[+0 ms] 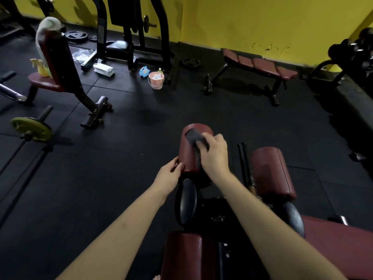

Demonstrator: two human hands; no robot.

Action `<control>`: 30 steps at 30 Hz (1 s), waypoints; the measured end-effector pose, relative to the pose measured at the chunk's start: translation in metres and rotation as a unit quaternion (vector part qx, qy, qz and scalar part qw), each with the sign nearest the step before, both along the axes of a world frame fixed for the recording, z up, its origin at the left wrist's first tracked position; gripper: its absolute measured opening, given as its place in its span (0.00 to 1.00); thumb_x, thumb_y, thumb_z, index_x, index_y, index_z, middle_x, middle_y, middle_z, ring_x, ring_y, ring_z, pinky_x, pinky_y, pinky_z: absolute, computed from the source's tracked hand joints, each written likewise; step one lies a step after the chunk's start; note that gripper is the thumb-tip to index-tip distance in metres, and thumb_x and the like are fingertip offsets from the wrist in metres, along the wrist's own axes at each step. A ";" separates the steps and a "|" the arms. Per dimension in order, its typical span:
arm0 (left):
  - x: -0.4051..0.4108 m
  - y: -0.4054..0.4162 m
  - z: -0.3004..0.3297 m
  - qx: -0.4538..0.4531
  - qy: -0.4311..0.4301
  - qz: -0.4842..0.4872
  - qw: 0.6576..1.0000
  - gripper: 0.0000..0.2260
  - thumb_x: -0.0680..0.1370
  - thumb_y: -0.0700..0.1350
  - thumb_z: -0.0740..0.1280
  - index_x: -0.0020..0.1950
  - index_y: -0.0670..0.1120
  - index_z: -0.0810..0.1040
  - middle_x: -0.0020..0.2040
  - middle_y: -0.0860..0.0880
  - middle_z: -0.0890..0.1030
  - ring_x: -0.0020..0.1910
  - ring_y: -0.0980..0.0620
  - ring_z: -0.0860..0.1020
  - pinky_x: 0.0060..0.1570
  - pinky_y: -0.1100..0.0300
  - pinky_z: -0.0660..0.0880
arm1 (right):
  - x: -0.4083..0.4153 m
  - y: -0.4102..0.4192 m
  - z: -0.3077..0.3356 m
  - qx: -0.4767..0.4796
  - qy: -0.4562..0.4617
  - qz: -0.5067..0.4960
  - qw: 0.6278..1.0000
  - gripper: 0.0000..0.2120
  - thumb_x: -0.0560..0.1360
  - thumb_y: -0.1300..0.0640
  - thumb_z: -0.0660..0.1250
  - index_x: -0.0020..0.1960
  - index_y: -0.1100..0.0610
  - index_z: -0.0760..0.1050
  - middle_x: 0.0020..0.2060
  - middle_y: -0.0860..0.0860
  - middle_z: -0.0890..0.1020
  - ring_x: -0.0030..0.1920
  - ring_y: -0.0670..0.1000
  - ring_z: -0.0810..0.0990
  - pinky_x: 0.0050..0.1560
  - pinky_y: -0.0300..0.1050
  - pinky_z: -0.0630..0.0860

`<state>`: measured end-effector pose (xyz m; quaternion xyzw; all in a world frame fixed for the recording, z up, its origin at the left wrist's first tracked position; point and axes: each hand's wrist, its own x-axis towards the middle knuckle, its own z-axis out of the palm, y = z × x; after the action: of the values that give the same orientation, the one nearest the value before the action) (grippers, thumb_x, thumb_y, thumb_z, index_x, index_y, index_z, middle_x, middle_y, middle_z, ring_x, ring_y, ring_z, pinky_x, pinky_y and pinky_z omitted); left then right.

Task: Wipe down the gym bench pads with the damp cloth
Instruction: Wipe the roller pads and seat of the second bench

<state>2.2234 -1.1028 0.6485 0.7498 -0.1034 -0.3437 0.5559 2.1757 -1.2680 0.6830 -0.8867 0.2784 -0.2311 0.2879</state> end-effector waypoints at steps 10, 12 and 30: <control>0.007 -0.004 0.008 0.038 -0.064 -0.019 0.997 0.22 0.84 0.52 0.63 0.79 0.57 0.68 0.73 0.55 0.74 0.70 0.56 0.74 0.72 0.56 0.69 | 0.007 -0.015 0.003 0.030 0.030 -0.030 0.999 0.15 0.82 0.50 0.65 0.67 0.50 0.77 0.52 0.52 0.72 0.56 0.56 0.73 0.59 0.51 0.74; 0.002 -0.010 0.011 0.024 -0.059 -0.019 0.998 0.25 0.82 0.59 0.63 0.79 0.59 0.67 0.72 0.56 0.76 0.67 0.56 0.76 0.70 0.54 0.73 | -0.032 0.010 -0.002 0.015 0.021 -0.015 1.000 0.15 0.81 0.52 0.67 0.67 0.51 0.78 0.49 0.50 0.71 0.53 0.54 0.74 0.56 0.47 0.74; 0.006 -0.006 0.010 0.040 -0.036 -0.040 0.998 0.34 0.73 0.67 0.64 0.78 0.59 0.67 0.70 0.58 0.77 0.67 0.56 0.76 0.71 0.51 0.72 | 0.019 -0.015 0.008 0.024 0.034 -0.031 0.999 0.16 0.83 0.48 0.64 0.70 0.50 0.76 0.56 0.53 0.73 0.60 0.56 0.73 0.62 0.51 0.73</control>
<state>2.2292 -1.1086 0.6589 0.7785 -0.1399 -0.3420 0.5073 2.1946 -1.2831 0.6913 -0.8780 0.3203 -0.2034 0.2919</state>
